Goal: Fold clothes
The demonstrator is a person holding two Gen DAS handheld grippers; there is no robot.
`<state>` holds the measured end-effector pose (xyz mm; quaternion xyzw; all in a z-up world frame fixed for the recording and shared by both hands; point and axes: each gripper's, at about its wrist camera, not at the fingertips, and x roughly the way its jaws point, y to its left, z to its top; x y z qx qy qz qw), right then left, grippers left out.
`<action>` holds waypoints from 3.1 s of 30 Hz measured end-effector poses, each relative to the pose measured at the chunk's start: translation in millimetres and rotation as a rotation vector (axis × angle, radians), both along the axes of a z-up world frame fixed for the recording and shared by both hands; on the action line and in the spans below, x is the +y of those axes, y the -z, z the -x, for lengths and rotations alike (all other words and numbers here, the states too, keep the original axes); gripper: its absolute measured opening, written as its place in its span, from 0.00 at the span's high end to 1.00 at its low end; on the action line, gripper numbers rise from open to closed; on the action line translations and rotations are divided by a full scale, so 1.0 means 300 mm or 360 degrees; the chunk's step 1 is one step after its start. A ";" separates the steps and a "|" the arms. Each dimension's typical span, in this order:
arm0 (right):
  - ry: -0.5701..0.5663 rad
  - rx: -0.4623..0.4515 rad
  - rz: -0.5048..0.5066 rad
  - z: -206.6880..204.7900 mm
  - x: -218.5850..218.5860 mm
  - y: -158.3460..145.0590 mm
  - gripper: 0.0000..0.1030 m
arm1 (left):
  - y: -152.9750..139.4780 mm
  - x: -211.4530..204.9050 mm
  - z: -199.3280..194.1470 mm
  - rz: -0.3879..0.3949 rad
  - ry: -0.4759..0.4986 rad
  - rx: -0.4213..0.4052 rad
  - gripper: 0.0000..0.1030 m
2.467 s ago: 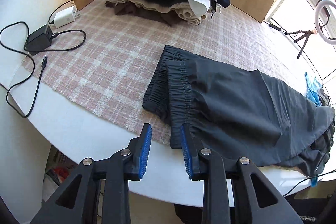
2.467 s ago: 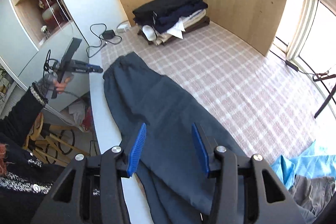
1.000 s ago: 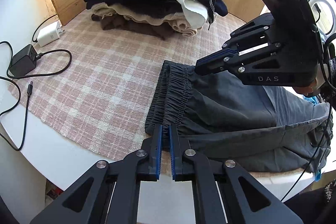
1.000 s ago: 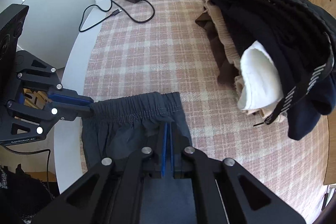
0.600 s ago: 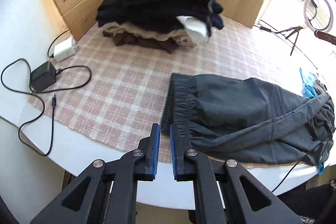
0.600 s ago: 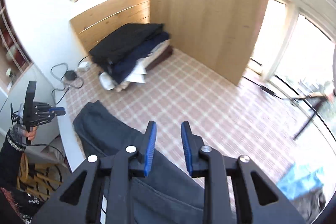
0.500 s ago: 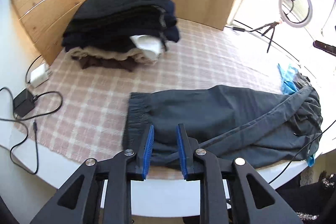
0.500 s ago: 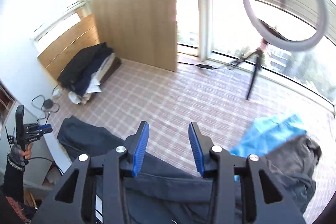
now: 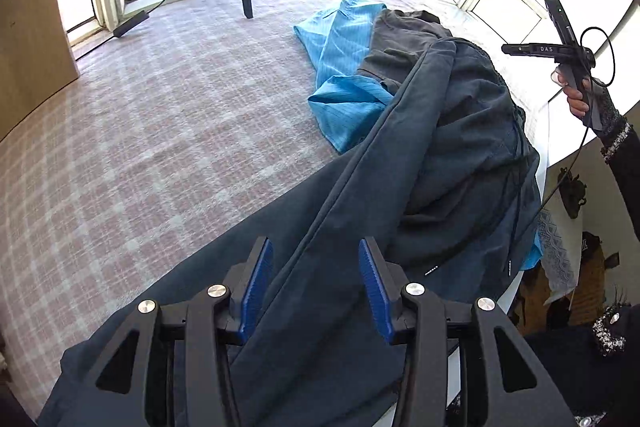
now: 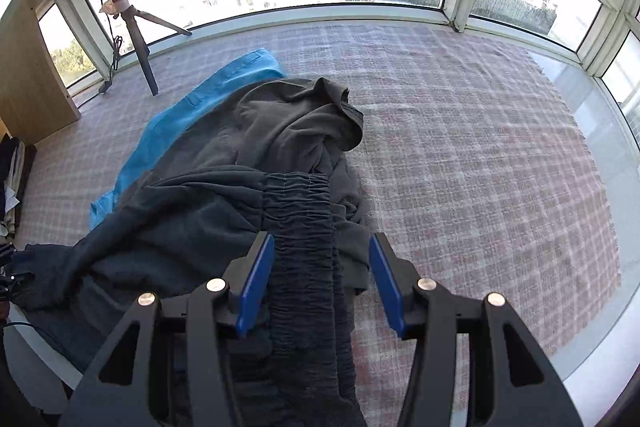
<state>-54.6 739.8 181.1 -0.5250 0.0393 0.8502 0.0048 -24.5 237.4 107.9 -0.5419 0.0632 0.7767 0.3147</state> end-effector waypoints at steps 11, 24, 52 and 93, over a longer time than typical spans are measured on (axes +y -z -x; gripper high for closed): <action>-0.0375 -0.0006 0.0315 0.178 -0.042 0.162 0.43 | 0.119 0.146 0.073 0.0208 0.0021 -0.0153 0.46; -0.0453 0.0342 0.0280 0.009 -0.032 -0.028 0.58 | -0.017 0.139 -0.090 0.0272 0.0022 0.0095 0.99; 0.0291 0.0115 0.0837 -0.645 0.182 0.291 0.43 | 0.059 0.188 -0.623 0.0404 0.0321 0.0151 0.73; 0.0433 0.0244 0.0663 -0.789 0.088 0.088 0.89 | -0.090 0.233 -0.543 0.0125 0.0420 0.0155 0.99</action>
